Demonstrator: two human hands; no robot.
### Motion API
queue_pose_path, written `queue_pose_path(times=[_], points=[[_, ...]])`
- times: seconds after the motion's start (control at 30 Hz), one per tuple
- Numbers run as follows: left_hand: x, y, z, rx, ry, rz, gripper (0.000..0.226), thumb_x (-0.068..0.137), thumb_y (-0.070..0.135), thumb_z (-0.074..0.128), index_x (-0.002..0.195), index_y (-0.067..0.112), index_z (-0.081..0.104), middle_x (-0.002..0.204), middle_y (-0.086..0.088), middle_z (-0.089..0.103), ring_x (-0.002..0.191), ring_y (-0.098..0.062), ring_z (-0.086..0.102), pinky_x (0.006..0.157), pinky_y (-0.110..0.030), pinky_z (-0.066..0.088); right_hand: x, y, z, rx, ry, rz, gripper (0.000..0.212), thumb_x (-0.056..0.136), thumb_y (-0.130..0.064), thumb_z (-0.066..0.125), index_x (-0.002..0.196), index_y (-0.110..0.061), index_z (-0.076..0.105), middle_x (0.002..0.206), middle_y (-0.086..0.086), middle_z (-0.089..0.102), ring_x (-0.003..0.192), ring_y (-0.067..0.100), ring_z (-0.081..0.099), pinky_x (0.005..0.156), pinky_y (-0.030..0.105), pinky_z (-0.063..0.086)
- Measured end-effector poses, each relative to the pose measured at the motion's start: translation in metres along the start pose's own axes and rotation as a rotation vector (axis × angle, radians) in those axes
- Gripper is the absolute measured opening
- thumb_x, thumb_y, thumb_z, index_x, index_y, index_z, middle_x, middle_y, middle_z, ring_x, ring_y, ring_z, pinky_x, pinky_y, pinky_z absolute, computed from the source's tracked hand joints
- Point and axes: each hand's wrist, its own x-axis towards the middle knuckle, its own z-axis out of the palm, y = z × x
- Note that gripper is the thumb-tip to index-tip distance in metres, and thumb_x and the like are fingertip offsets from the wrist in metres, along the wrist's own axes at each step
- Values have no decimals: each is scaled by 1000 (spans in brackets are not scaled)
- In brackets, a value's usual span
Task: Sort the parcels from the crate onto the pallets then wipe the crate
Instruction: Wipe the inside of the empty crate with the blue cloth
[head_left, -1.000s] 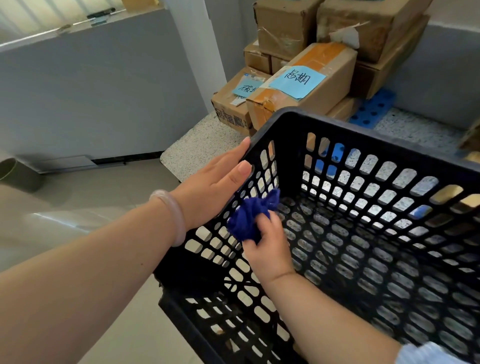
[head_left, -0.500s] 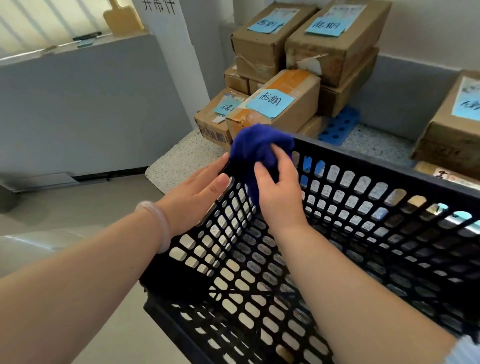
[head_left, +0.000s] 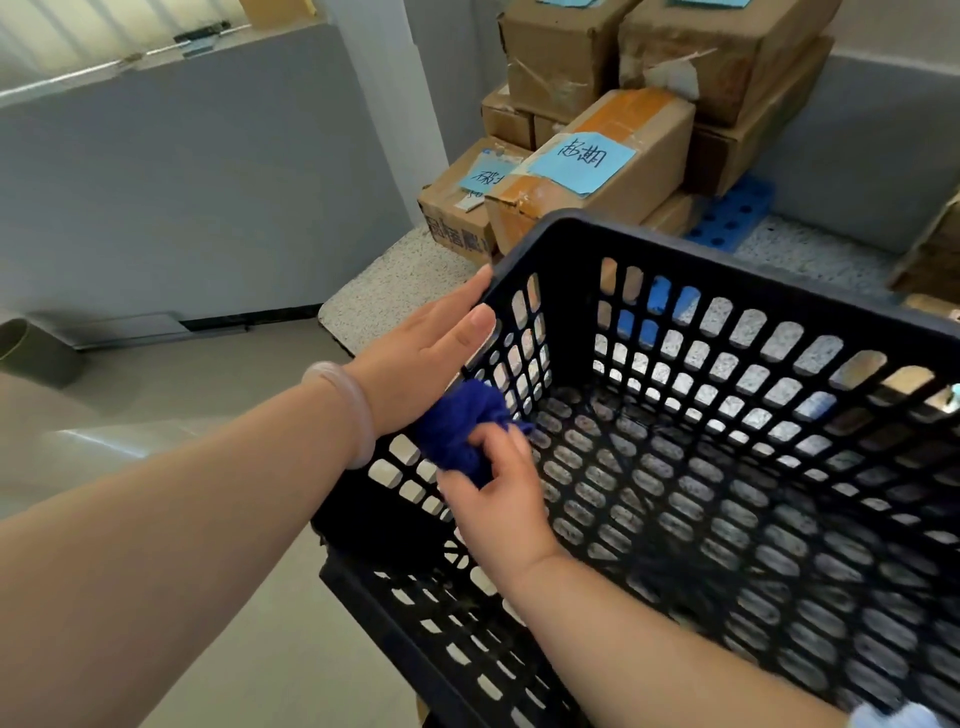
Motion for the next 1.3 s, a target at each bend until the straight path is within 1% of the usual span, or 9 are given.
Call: queue_pose_path(times=[0.17, 0.3, 0.4, 0.6, 0.7, 0.83, 0.97, 1.13, 1.3], points=[[0, 2, 0, -8, -2, -7, 69, 85, 70, 19, 150, 48, 17, 159, 18, 22, 146, -1, 14, 120, -27, 6, -11, -13, -1, -3, -176, -178, 15, 70, -28, 58, 85, -32, 60, 99, -16, 50, 93, -6, 50, 86, 13, 39], [1, -2, -1, -51, -22, -7, 77, 77, 82, 17, 149, 53, 16, 158, 22, 20, 147, 1, 11, 123, -37, 6, -17, -2, -2, -85, -331, -305, 24, 71, -23, 58, 94, -29, 61, 113, -11, 49, 105, 6, 53, 96, 15, 40], [3, -4, -1, -59, -17, -10, 78, 75, 84, 16, 148, 55, 17, 159, 22, 20, 147, 1, 10, 123, -41, 7, -10, 34, -11, -322, -406, -393, 28, 74, -17, 61, 100, -27, 62, 123, -7, 47, 113, 21, 54, 99, 32, 46], [1, -4, -1, -27, -15, -31, 71, 74, 87, 15, 142, 65, 15, 158, 21, 22, 147, -2, 14, 123, -44, 11, 2, 58, -24, -608, -604, -403, 39, 75, -9, 70, 111, -23, 65, 129, 9, 52, 115, 34, 52, 95, 36, 45], [0, -4, -1, -17, -20, -28, 70, 71, 92, 13, 137, 71, 13, 159, 20, 21, 148, -3, 13, 123, -45, 10, 14, 66, -44, -741, -709, -169, 36, 84, -16, 59, 118, -29, 64, 134, -2, 46, 123, 25, 46, 104, 40, 43], [1, -3, -1, 19, -20, -44, 66, 65, 97, 10, 129, 80, 9, 160, 18, 19, 149, -5, 8, 122, -48, 9, 35, 49, -71, -390, -143, 153, 24, 88, -14, 58, 105, -30, 64, 122, -4, 46, 108, 16, 50, 95, 29, 44], [0, -3, -2, 18, -27, -57, 62, 71, 91, 12, 132, 77, 9, 160, 21, 18, 149, -4, 9, 122, -50, 9, 75, 26, -88, -45, 308, 265, 31, 97, -21, 55, 127, -26, 56, 132, -1, 45, 107, 13, 53, 79, 17, 42], [2, -4, -2, 9, -28, -49, 65, 72, 92, 12, 134, 74, 9, 159, 23, 19, 148, -2, 9, 122, -48, 9, 94, 32, -59, -93, 95, 452, 47, 98, -27, 55, 142, -27, 40, 142, 5, 44, 124, 25, 48, 96, 29, 35], [3, -6, -1, 9, -13, -37, 72, 74, 87, 14, 143, 64, 11, 159, 22, 20, 147, -2, 12, 123, -43, 11, 38, 38, -24, -1, -19, 544, 26, 93, -12, 58, 109, -32, 51, 115, -5, 57, 110, 18, 54, 98, 33, 38]])
